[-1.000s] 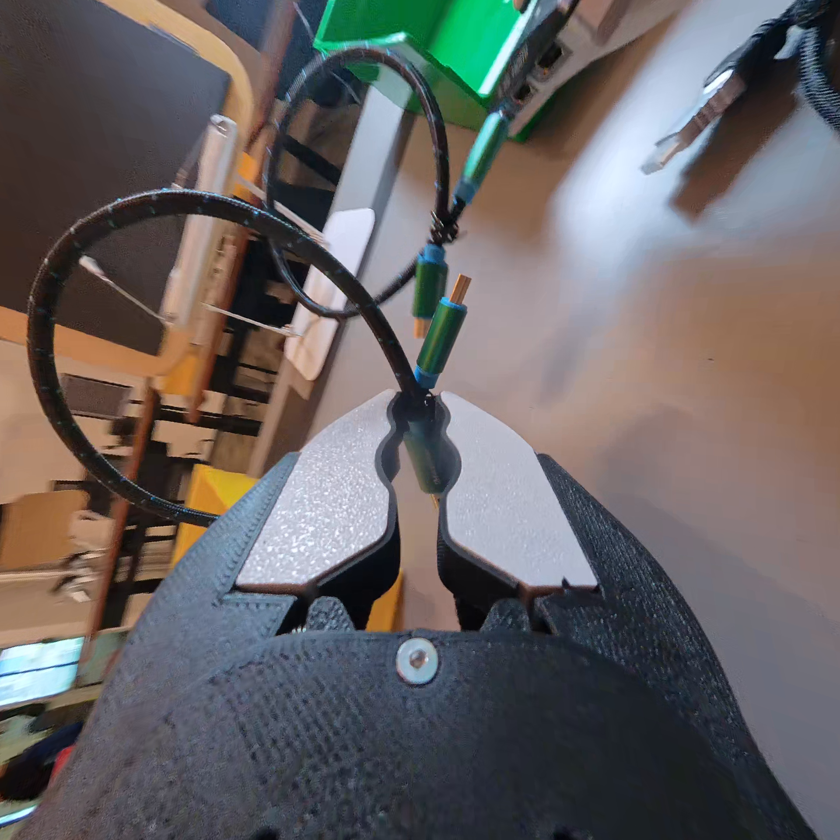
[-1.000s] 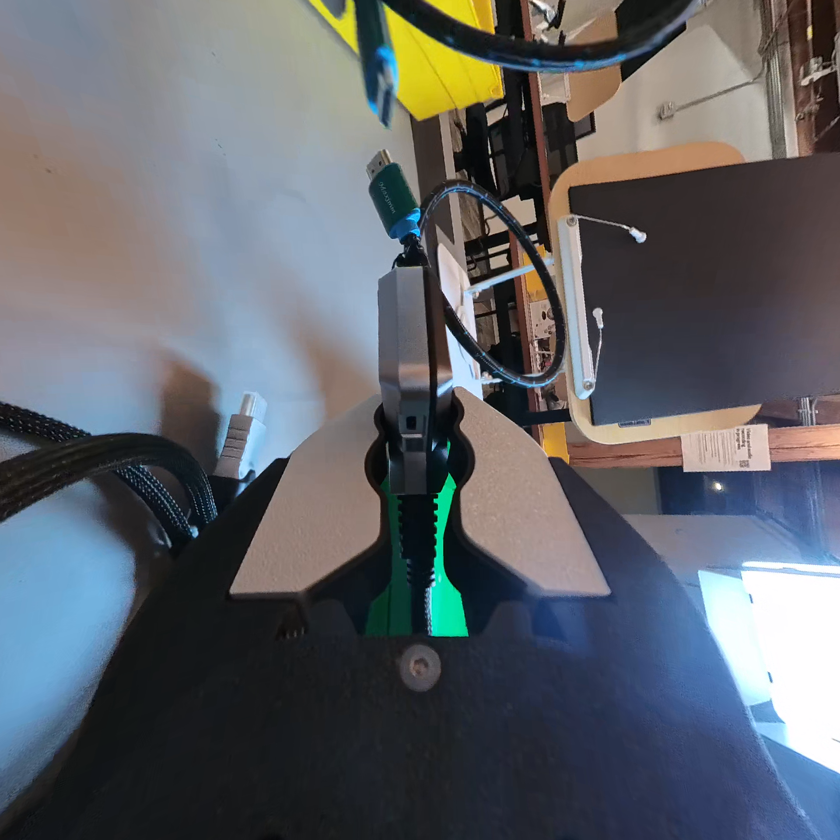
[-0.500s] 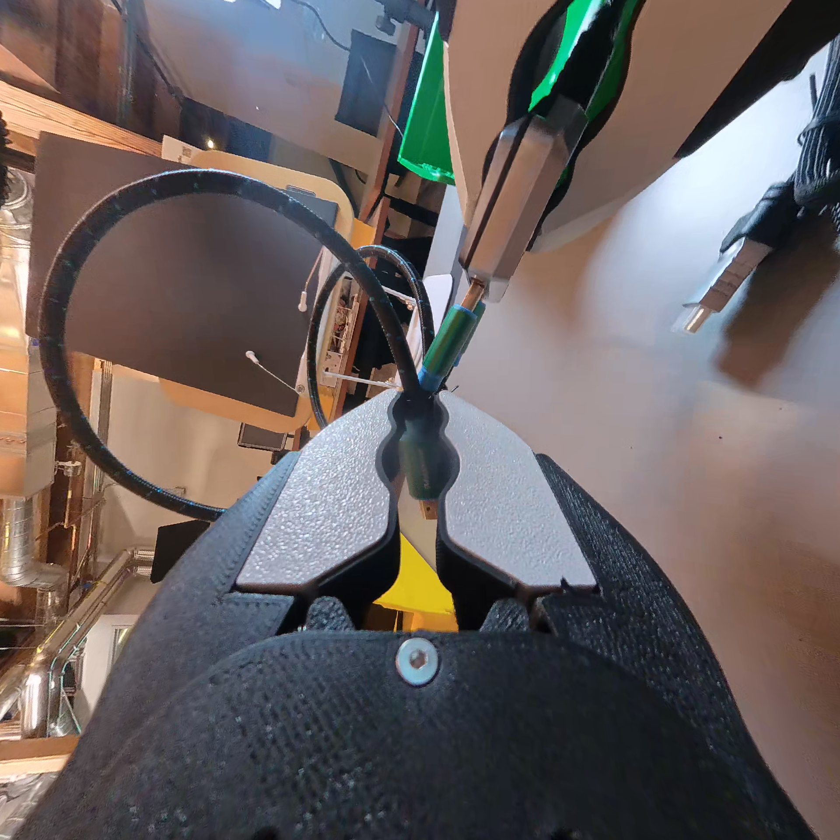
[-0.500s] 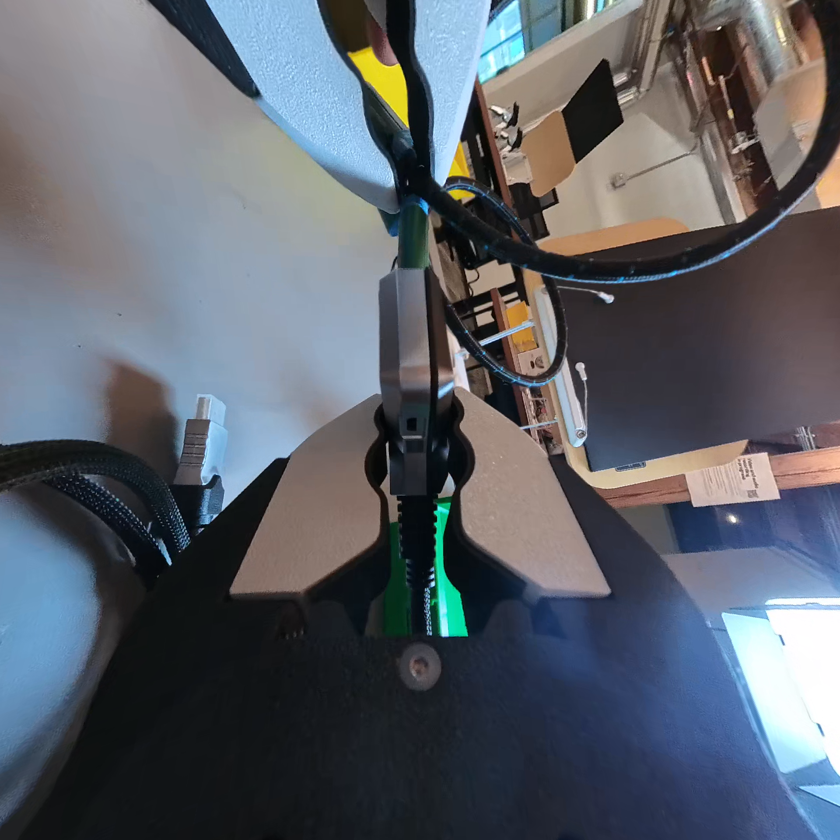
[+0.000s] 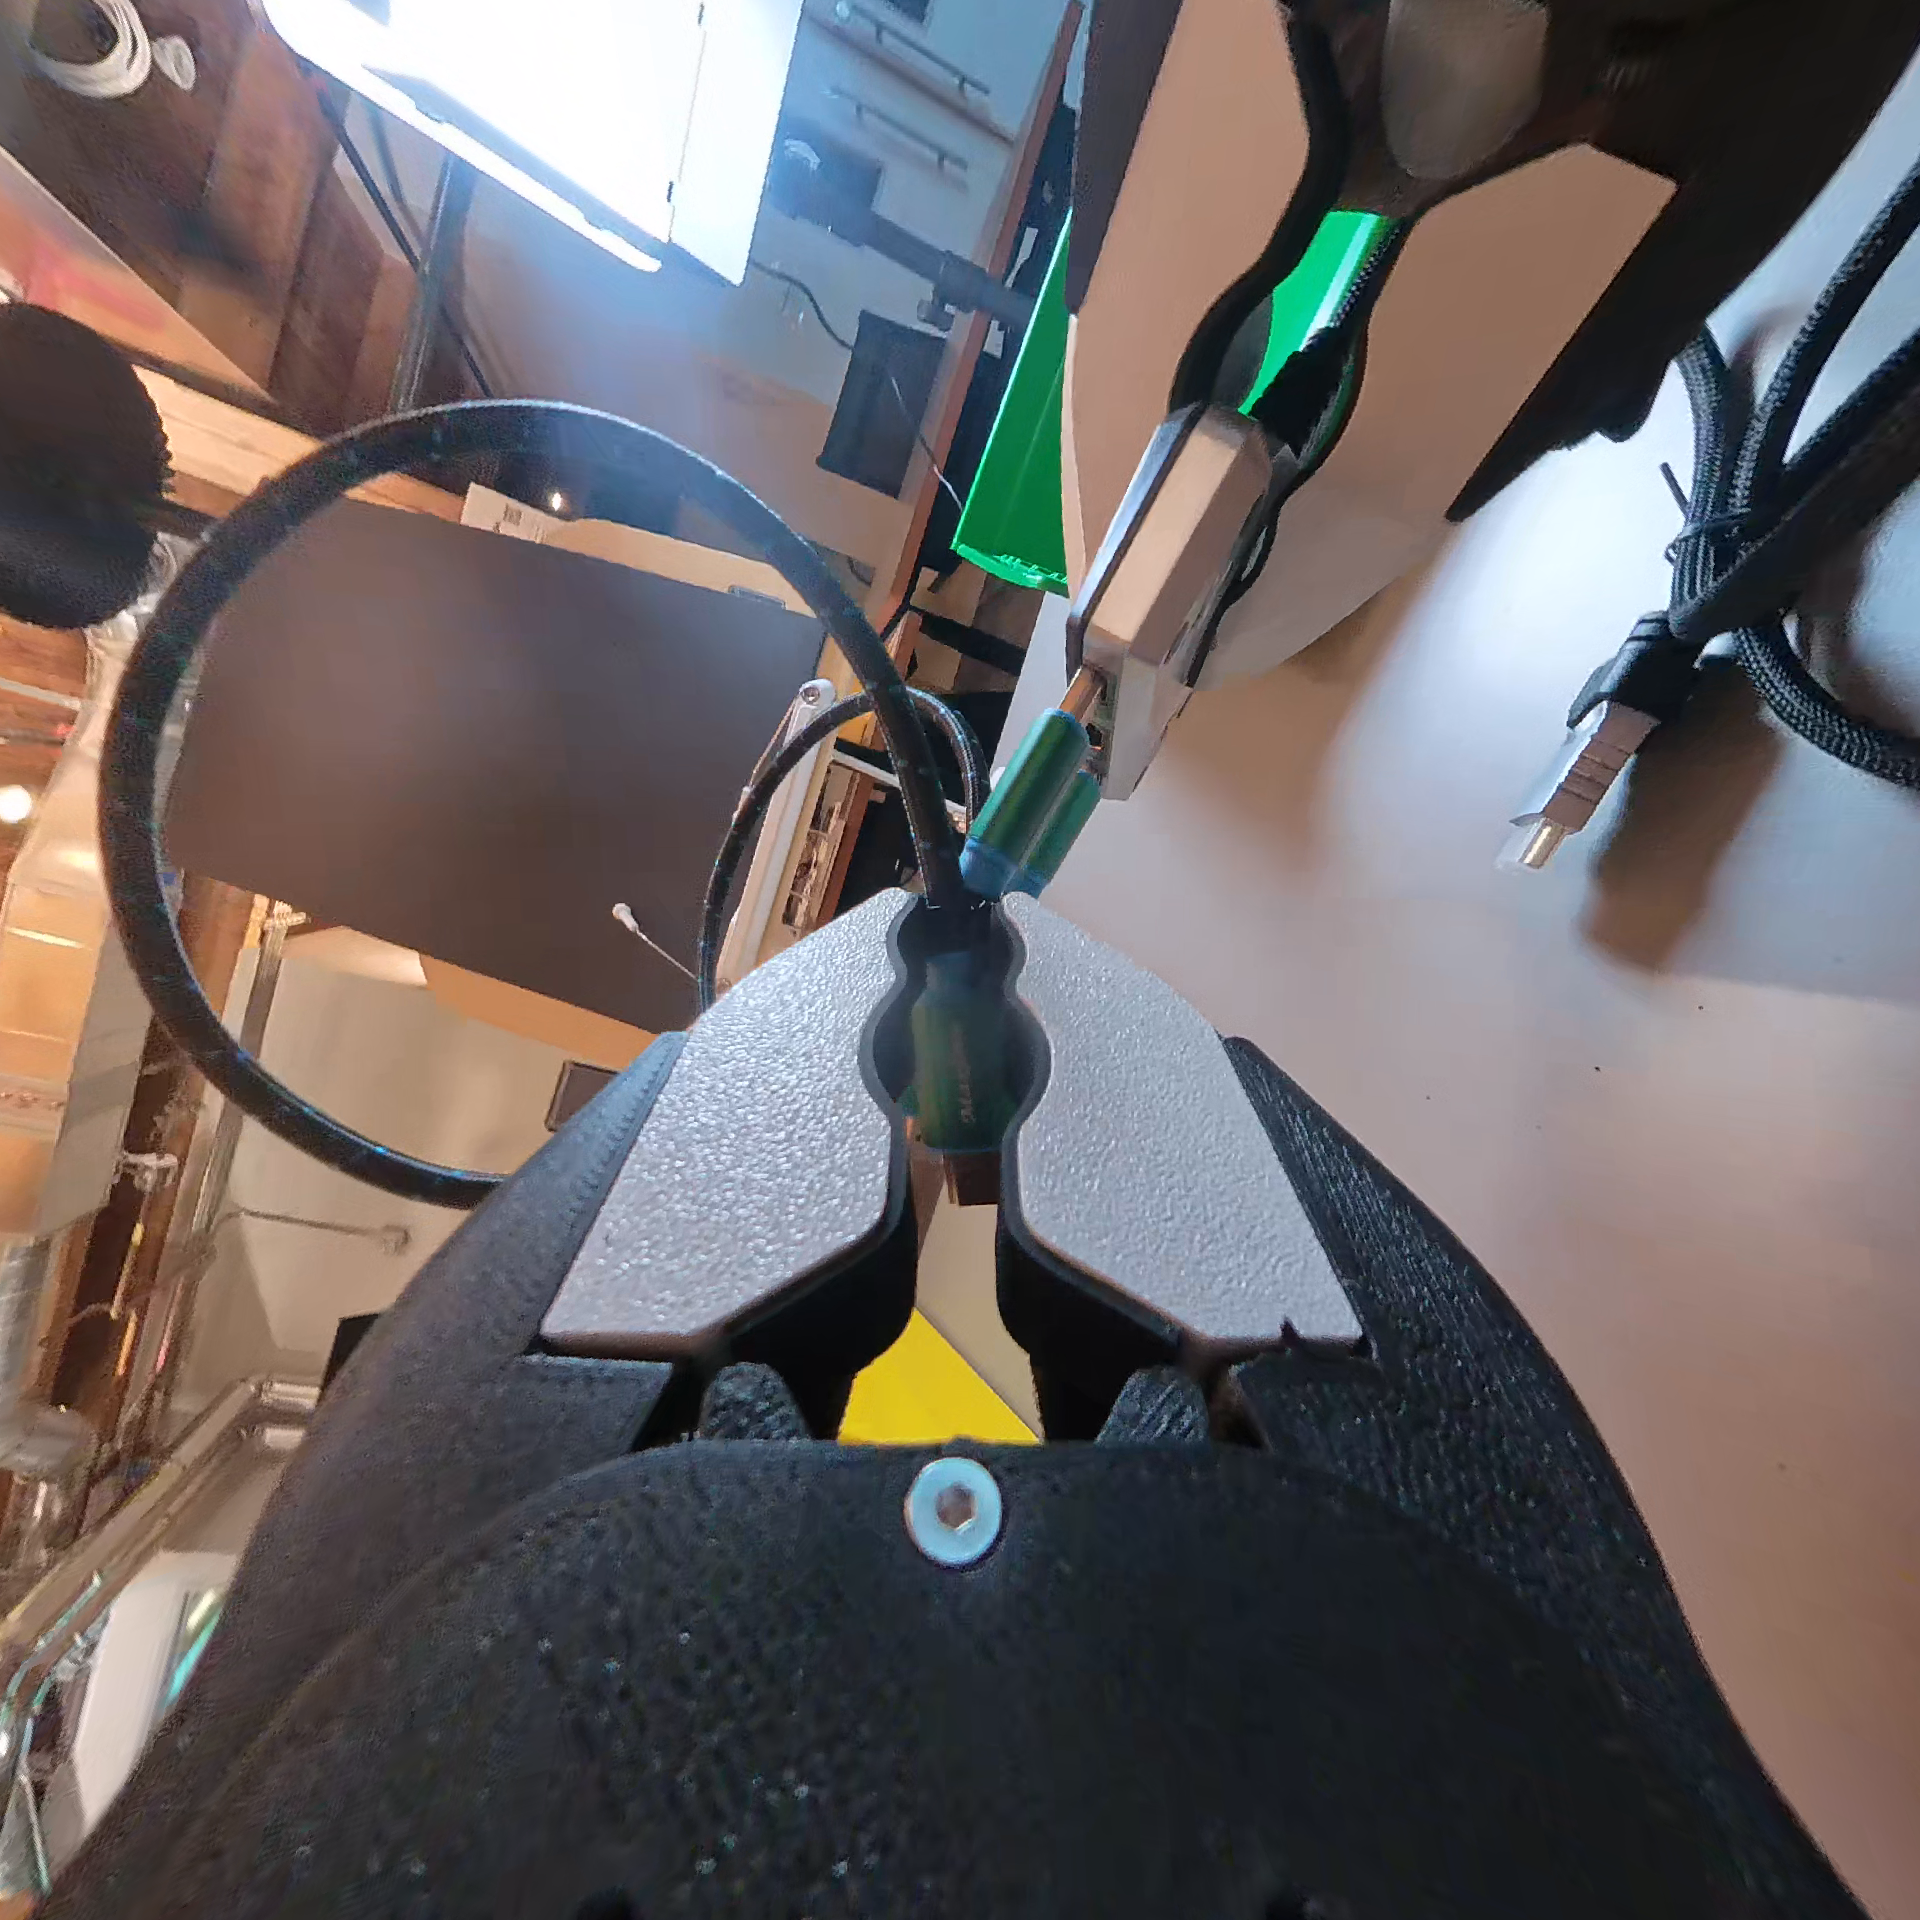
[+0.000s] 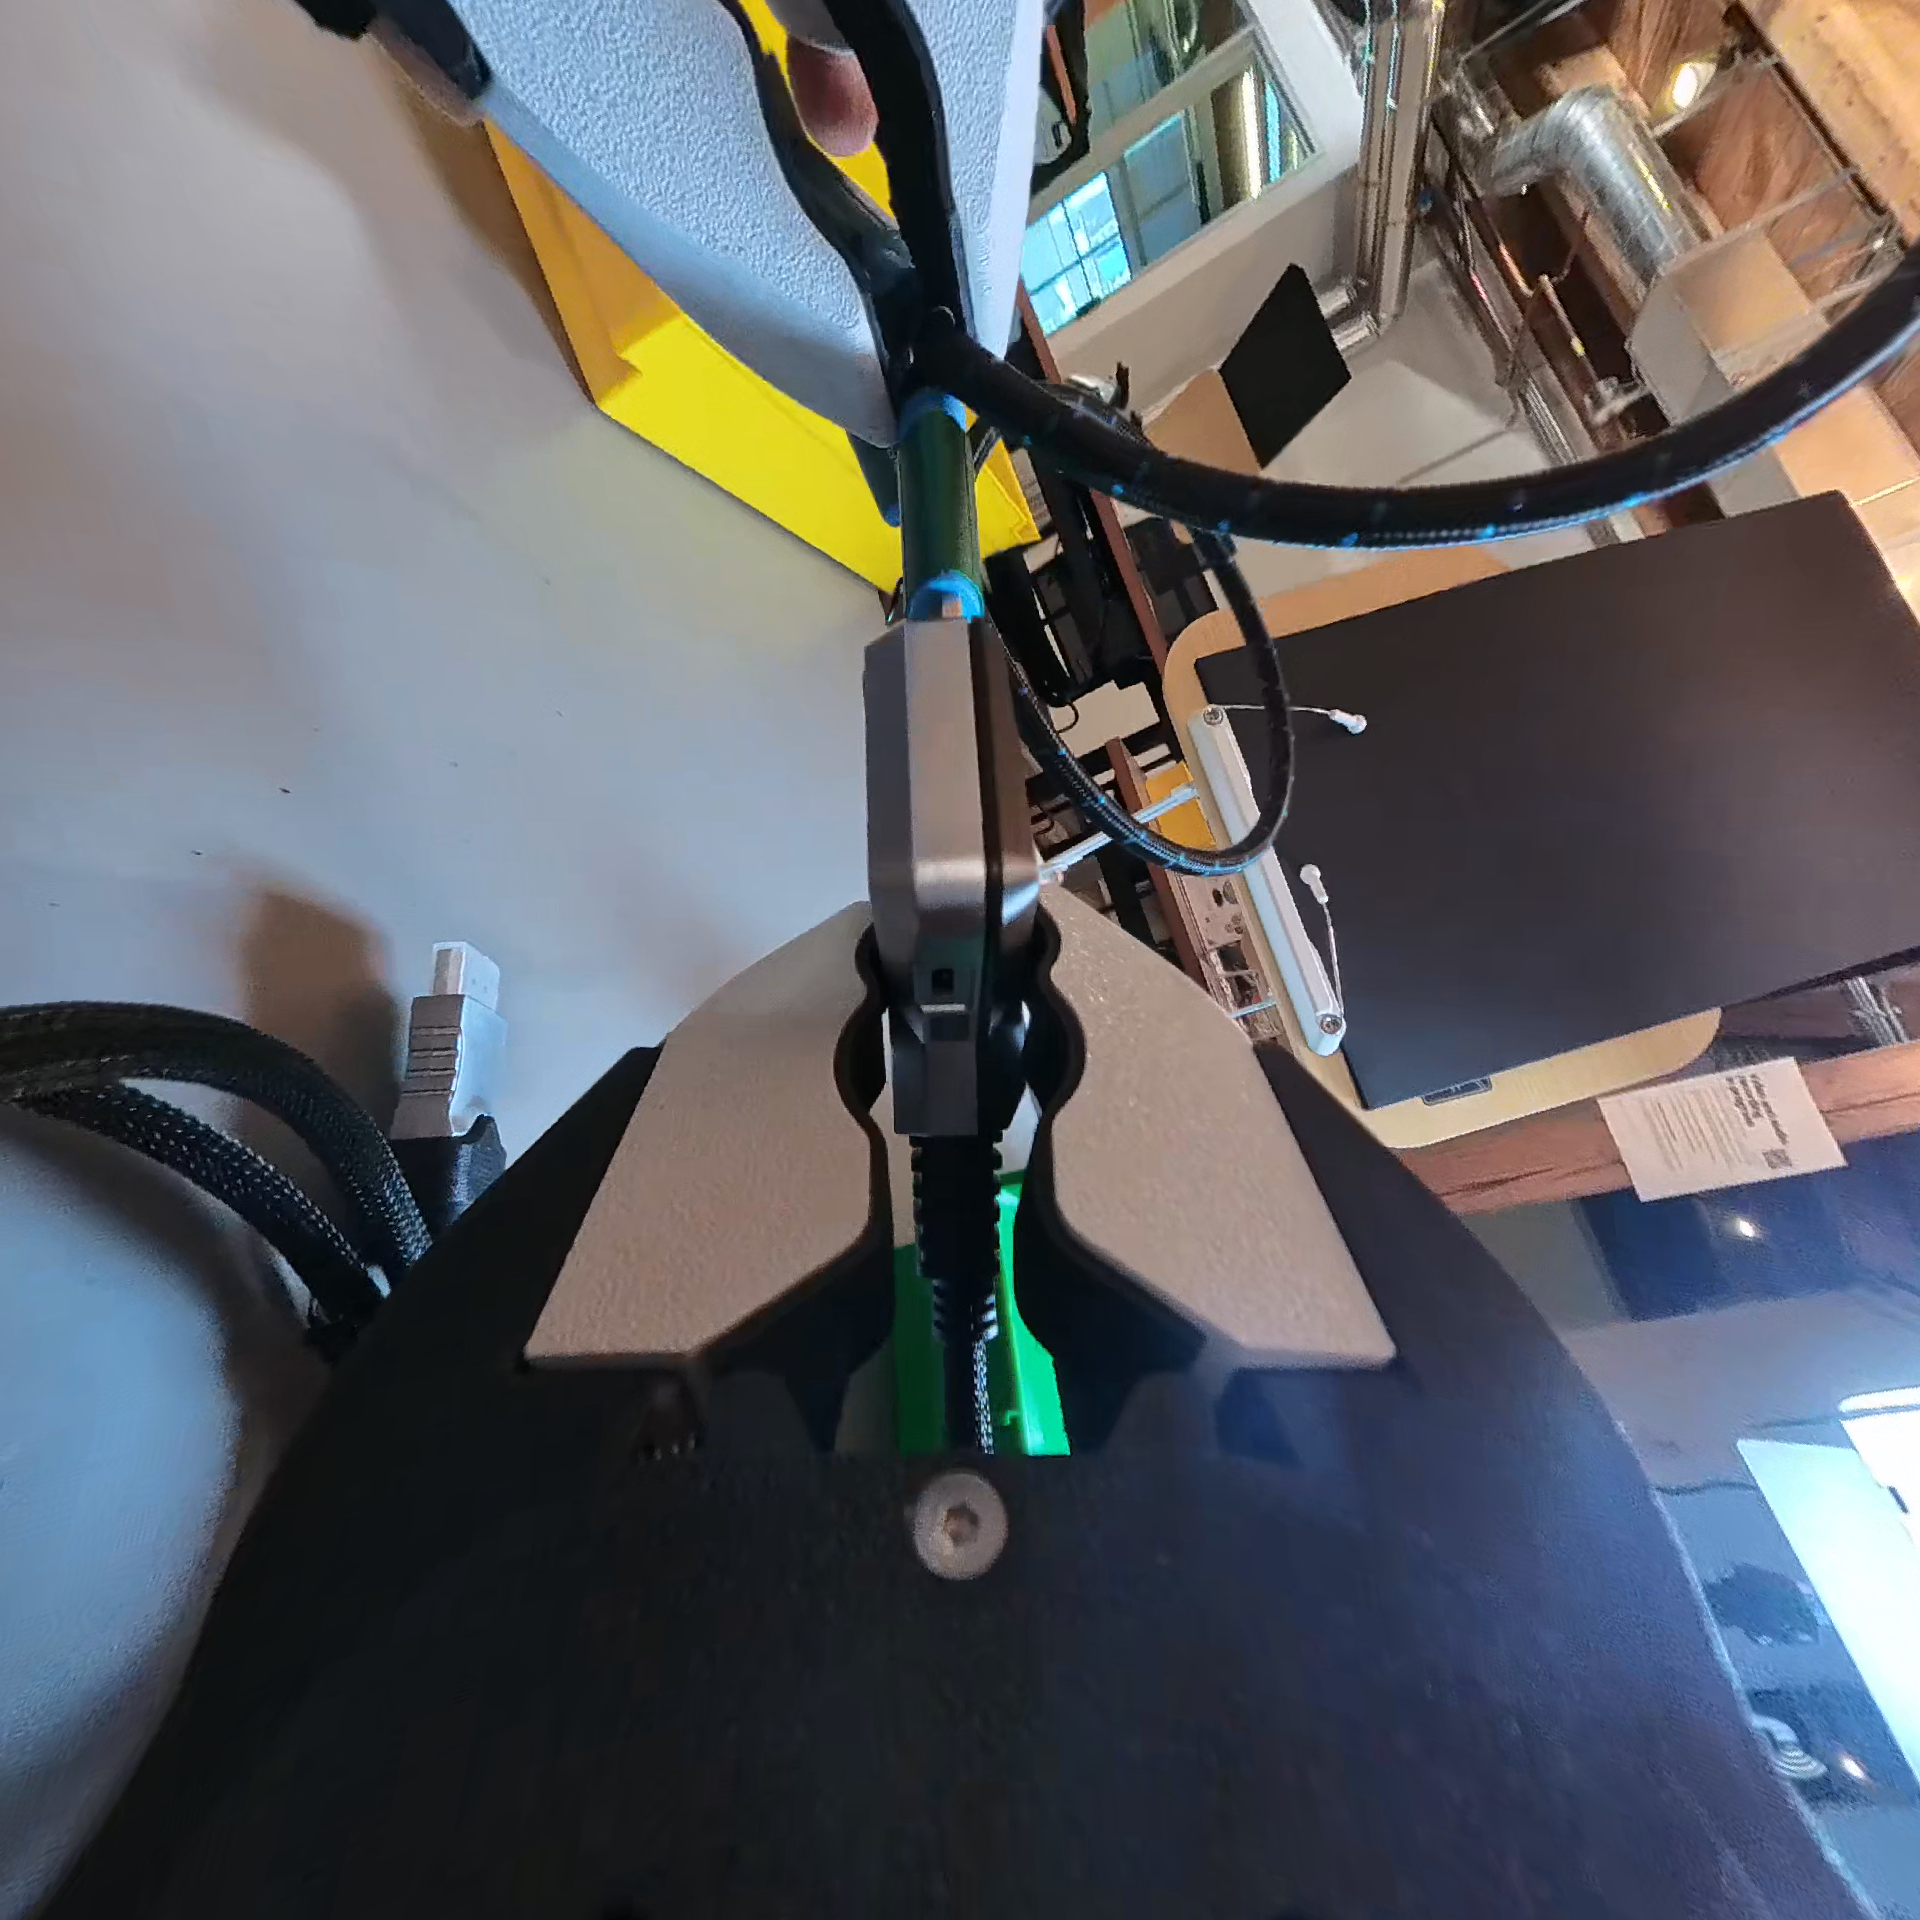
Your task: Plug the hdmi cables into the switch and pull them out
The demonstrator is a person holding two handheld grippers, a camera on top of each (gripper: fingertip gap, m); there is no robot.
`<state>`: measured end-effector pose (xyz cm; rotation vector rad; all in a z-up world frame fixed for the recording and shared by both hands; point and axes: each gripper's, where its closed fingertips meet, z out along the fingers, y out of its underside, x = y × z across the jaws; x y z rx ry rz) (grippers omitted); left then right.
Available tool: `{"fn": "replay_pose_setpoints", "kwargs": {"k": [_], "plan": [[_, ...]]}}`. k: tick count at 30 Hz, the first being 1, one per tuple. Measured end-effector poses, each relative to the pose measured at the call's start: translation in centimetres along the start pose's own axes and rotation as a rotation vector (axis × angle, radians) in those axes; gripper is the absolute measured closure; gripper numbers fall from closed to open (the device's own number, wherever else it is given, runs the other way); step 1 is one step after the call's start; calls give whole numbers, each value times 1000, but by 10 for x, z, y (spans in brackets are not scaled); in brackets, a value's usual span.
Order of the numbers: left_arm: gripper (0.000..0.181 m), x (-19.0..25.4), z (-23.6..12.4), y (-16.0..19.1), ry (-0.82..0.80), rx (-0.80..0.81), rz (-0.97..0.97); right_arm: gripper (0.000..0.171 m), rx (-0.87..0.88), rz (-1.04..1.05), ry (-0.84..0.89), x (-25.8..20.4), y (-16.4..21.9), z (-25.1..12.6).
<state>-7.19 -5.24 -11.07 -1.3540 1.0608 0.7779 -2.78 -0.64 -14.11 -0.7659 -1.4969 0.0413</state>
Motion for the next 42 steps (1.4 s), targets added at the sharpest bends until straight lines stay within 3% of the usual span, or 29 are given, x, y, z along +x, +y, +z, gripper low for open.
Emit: {"fn": "replay_pose_setpoints", "kwargs": {"k": [7, 14, 42], "plan": [[170, 6, -3, -2, 34, 62, 73, 149, 5, 5, -44, -5, 1, -1], [170, 11, -2, -10, 149, 155, -164, 149, -47, -57, -7, -3, 3, -2], [170, 42, 3, -10, 263, 147, -142, 149, -265, -199, -110, -26, 26, 3]]}}
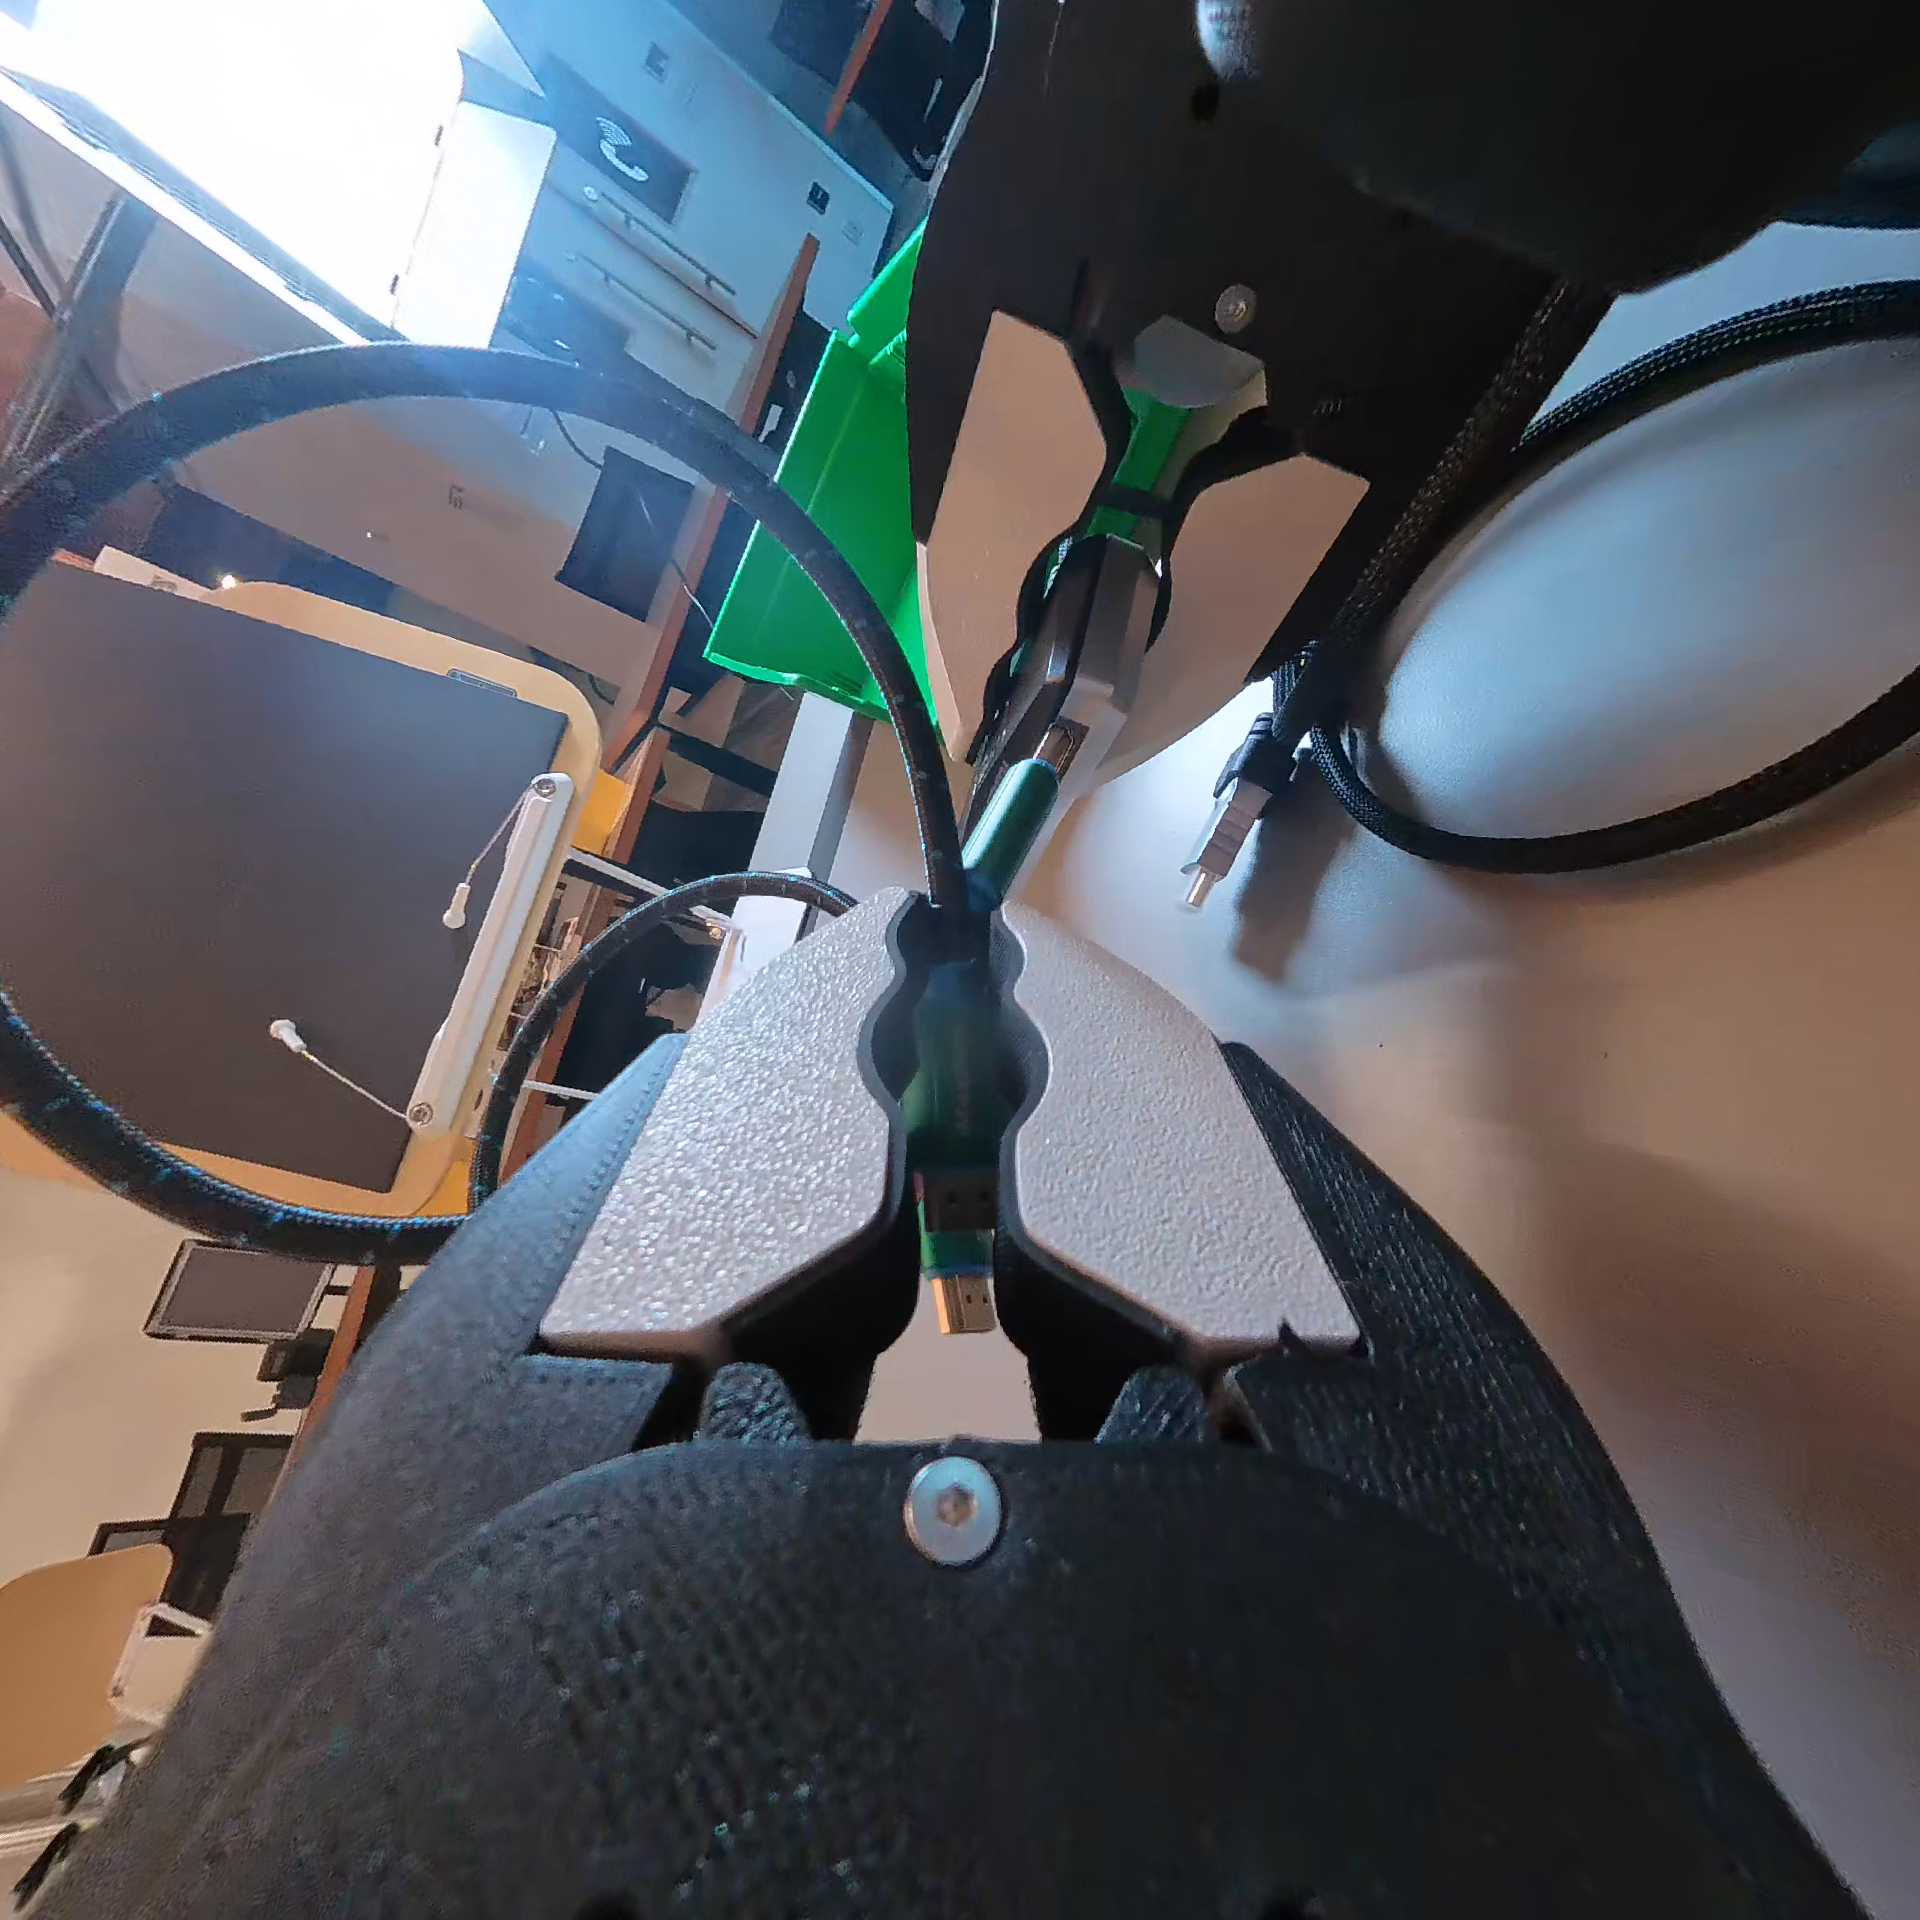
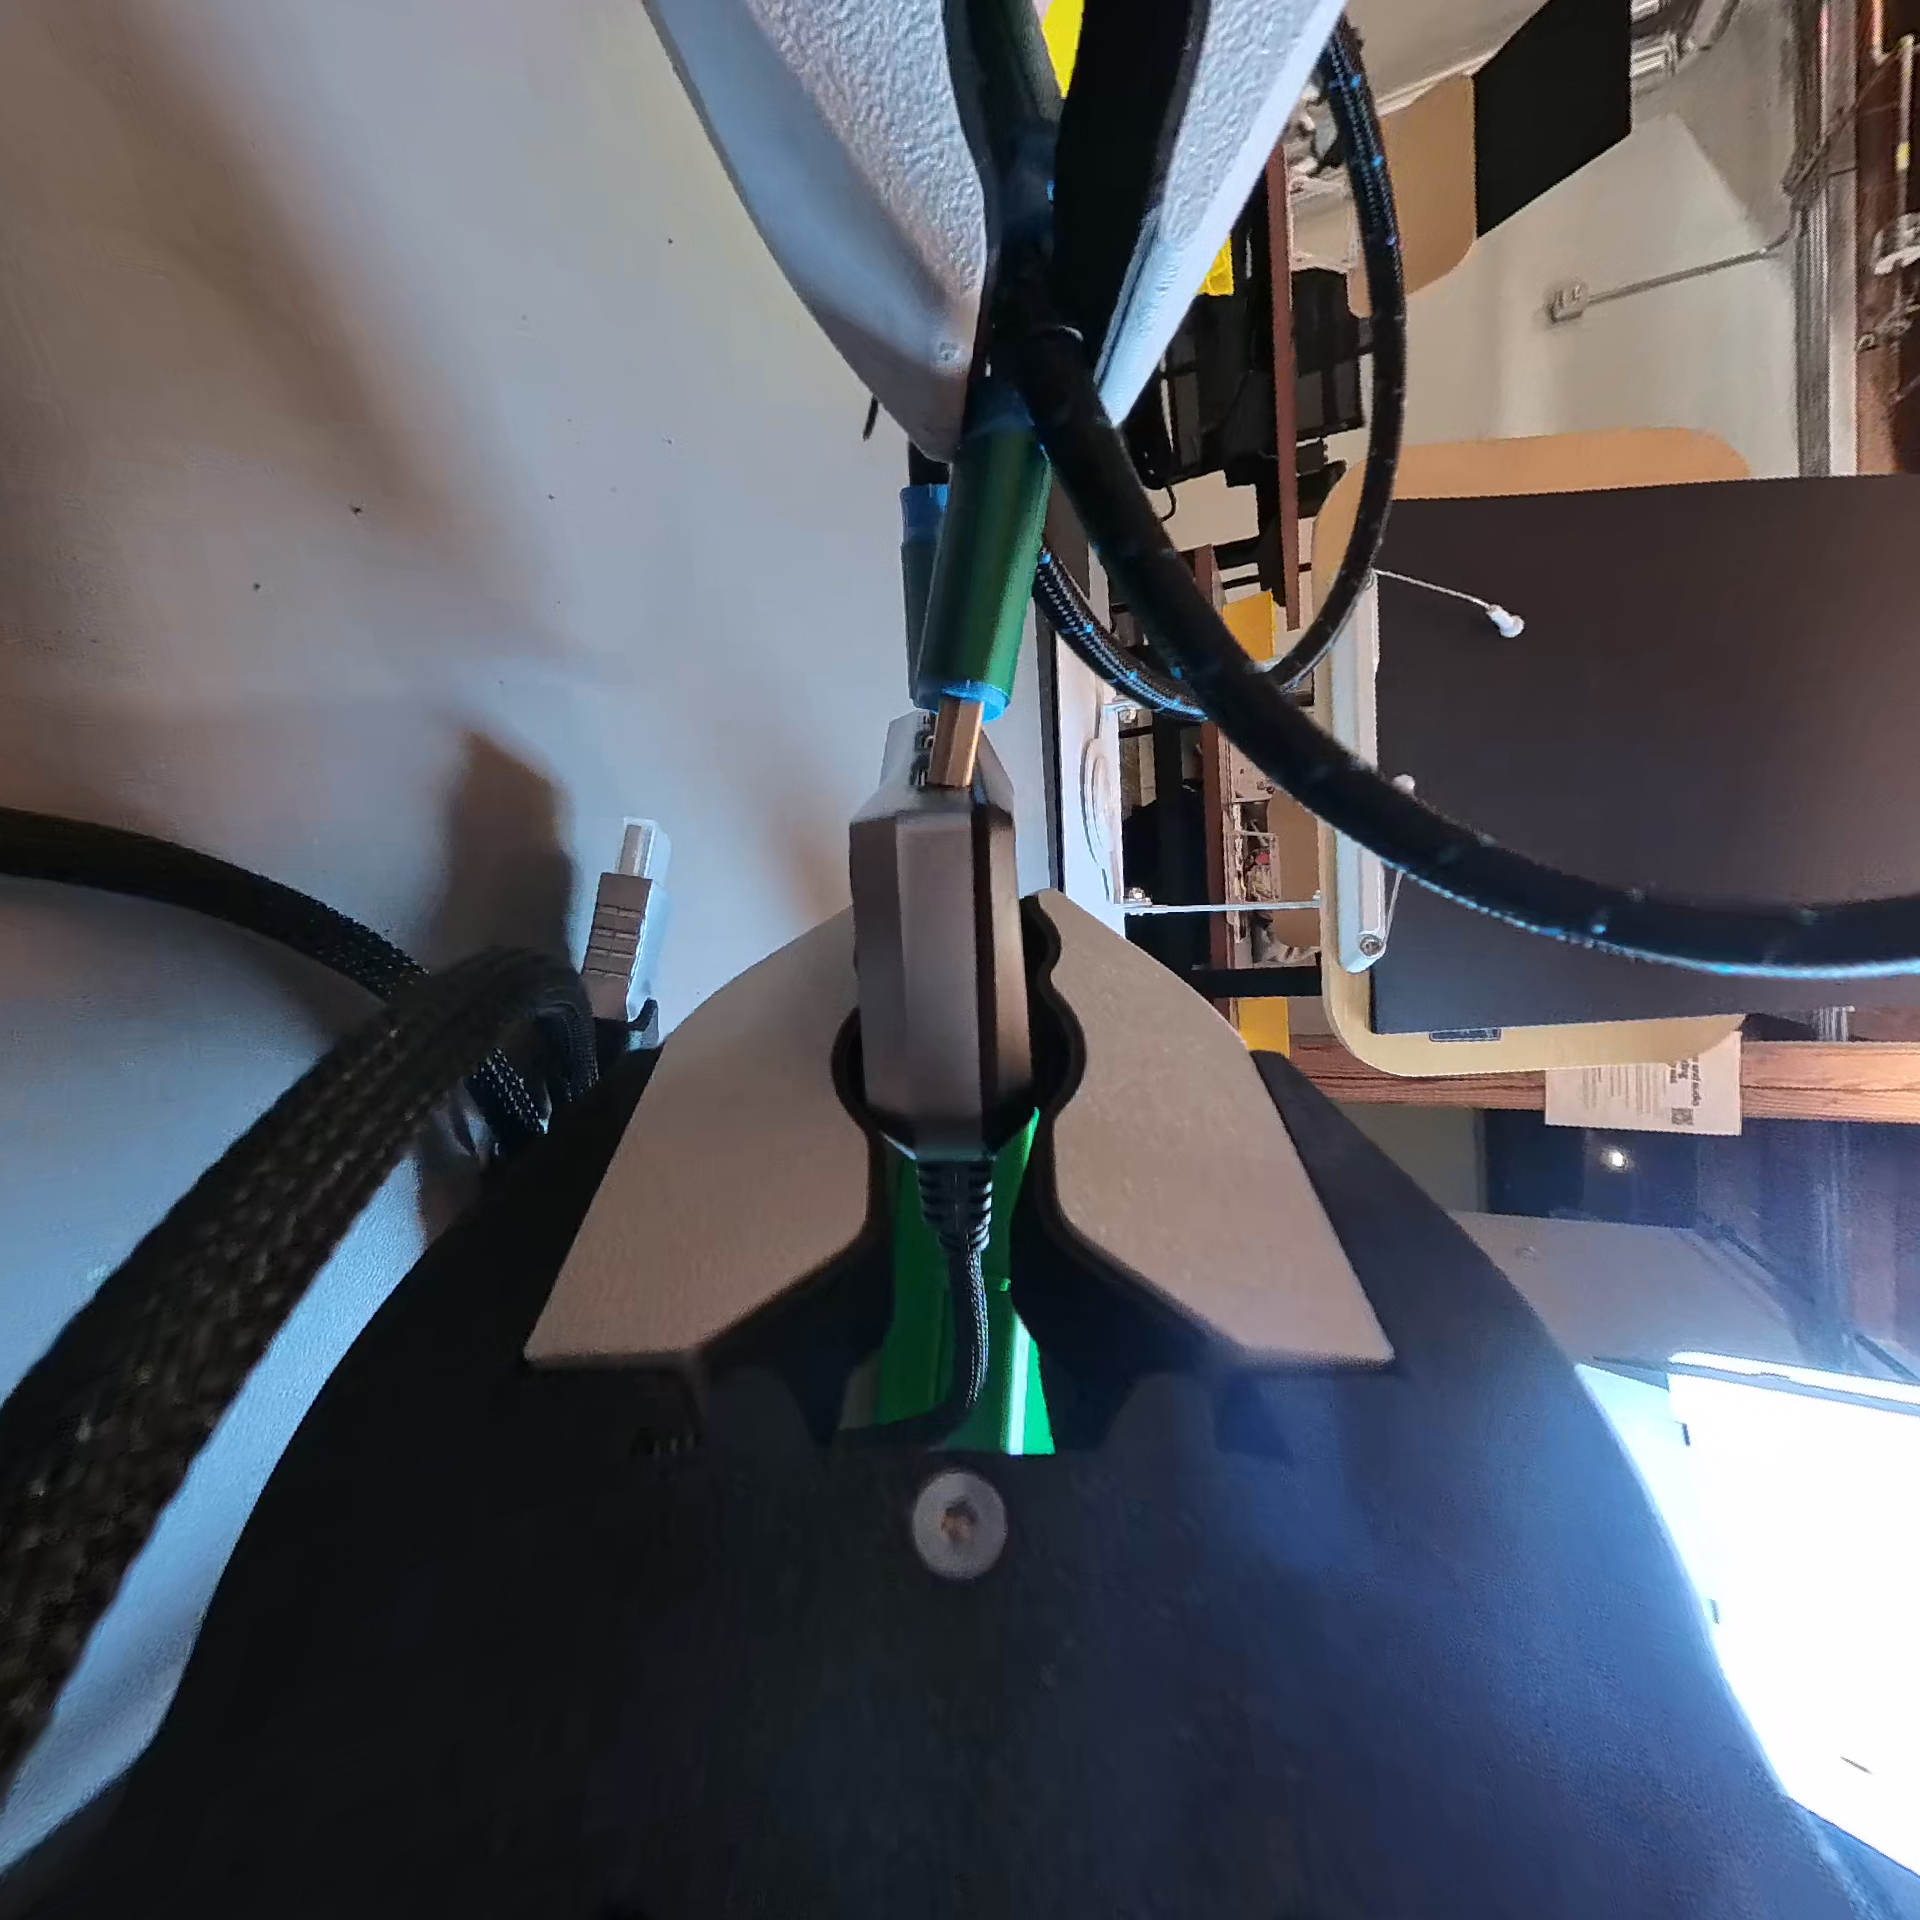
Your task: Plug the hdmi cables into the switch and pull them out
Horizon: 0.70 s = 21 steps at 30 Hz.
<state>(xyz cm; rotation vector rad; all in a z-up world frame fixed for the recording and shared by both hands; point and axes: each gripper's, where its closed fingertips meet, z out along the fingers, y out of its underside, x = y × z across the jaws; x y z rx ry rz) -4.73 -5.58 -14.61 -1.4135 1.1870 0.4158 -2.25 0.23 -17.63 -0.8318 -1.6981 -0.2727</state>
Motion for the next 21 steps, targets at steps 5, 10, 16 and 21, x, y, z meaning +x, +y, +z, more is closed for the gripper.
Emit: {"fn": "replay_pose_setpoints", "kwargs": {"k": [5, 10, 16, 21], "plan": [[170, 5, 4, 3, 22, -13, 20, 149, -31, -32, -23, -5, 4, 5], [169, 4, 1, 9, 42, 15, -8, 148, -17, -23, -49, -5, -1, 6], [164, 2, 4, 13, 15, -30, 71, 148, 8, -39, -48, -4, -6, 3], [167, 9, 7, 18, 47, -95, 68, 148, -23, -42, -56, -9, -3, 4]]}}
